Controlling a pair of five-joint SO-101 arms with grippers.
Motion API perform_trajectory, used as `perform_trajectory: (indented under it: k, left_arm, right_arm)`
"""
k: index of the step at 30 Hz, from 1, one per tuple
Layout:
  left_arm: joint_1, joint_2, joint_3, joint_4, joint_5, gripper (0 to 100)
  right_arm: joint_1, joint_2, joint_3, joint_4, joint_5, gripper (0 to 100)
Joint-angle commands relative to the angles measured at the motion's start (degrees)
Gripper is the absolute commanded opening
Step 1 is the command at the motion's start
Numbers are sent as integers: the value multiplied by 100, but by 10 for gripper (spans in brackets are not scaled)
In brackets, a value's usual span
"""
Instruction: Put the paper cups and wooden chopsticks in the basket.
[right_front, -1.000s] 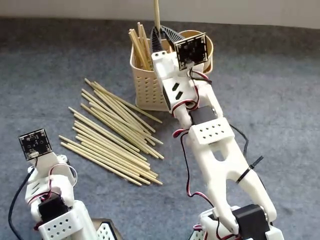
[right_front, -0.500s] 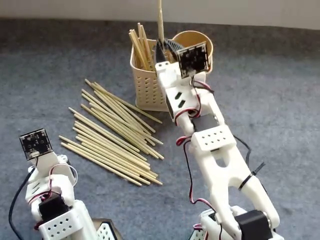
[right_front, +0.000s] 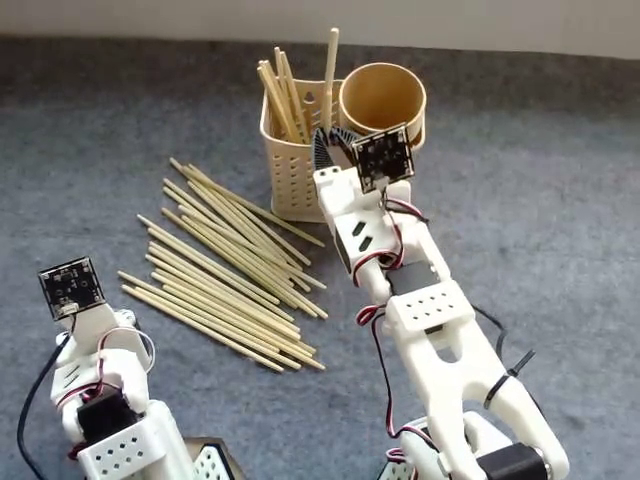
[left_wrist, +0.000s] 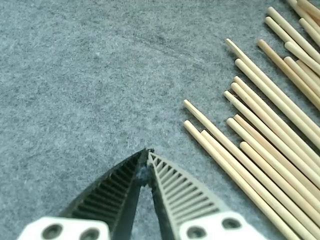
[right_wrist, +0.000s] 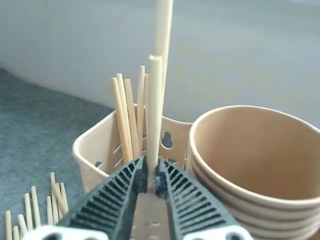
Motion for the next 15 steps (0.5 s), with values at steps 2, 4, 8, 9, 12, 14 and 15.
perform_trajectory:
  k: [2,4,8,9,12,14,15]
  left_arm:
    - [-48,-75,119,-97,-53,11]
    - [-48,-75,119,-97,-53,11]
    - [-48,-75,119,-97,-53,11]
    - [-48,-75,119,-97,-53,11]
    - [-48,-75,119,-97,-53,11]
    - [-48,-75,119,-97,-53,11]
    - [-48,-75,119,-97,-53,11]
  right_arm:
    - [-110,-251,-48,-13,-18,74]
    - [-110,-251,-40,4,-18,124]
    - [-119,-330,-57,4,-18,134]
    - [-119,-382,-57,13,-18,134]
    - [-127,-699,-57,215,-18,134]
    - [-127,-1015,-57,769,-18,134]
    - [-127,-1200,-66,1068,-18,134]
